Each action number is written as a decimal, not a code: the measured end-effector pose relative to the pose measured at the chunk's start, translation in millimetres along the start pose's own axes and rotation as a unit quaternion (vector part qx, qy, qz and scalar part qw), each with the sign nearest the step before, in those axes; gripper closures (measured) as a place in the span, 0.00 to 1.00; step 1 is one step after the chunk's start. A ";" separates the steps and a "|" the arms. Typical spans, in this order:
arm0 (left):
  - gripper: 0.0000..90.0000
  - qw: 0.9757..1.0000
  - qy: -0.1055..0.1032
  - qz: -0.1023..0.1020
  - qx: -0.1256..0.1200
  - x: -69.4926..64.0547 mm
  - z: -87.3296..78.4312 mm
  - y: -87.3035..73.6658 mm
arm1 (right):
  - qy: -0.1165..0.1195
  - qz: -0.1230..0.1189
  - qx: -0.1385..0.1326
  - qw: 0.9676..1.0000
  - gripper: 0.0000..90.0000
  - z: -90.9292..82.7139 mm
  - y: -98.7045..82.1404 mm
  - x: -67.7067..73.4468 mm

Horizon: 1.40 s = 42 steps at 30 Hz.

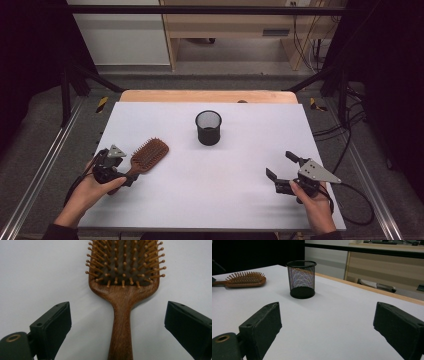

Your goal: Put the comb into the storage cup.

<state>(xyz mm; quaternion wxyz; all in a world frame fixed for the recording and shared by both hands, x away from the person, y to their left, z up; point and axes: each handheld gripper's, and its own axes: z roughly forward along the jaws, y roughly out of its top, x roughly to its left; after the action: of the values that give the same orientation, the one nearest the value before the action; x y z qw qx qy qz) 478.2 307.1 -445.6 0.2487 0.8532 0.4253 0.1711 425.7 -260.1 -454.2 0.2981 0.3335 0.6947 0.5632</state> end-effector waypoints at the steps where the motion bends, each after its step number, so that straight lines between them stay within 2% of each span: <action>1: 0.09 1.000 0.000 0.002 0.004 -0.1 0.6 0.2 | 0.000 0.000 0.000 1.000 0.09 0.2 0.0 0.1; 6: 0.18 1.000 -0.007 -0.002 0.017 4.9 3.6 -0.6 | 0.000 0.000 0.001 1.000 0.09 0.3 -0.2 0.1; 11: 0.39 0.999 -0.026 -0.003 0.023 8.2 3.8 -2.3 | 0.000 0.001 0.002 1.000 0.09 0.6 -0.4 0.0; 13: 0.44 0.999 -0.029 -0.004 0.026 9.5 4.2 -2.9 | 0.000 0.001 0.002 1.000 0.09 0.7 -0.4 0.0; 16: 0.53 0.999 -0.037 -0.001 0.030 10.8 5.5 -3.1 | 0.000 0.001 0.002 1.000 0.09 0.8 -0.5 0.0; 22: 0.65 0.998 -0.047 0.013 0.043 8.8 9.5 -1.8 | 0.001 0.001 0.003 1.000 0.09 0.9 -0.6 -0.1; 30: 0.72 0.997 -0.046 0.021 0.053 7.5 12.0 2.4 | 0.002 -0.001 0.005 1.000 0.09 1.1 -0.7 0.2; 34: 0.72 0.997 -0.042 0.026 0.064 6.2 12.9 5.6 | 0.003 -0.001 0.006 1.000 0.09 1.3 -0.7 0.3; 42: 0.73 0.997 -0.042 0.021 0.066 5.8 14.0 6.0 | 0.004 -0.001 0.008 1.000 0.09 1.6 -0.8 0.7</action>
<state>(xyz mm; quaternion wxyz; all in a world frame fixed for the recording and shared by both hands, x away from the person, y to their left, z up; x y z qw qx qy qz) 492.4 304.8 -453.2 0.2059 0.8832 0.4063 0.1116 426.5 -258.7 -455.3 0.2936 0.3328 0.7005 0.5589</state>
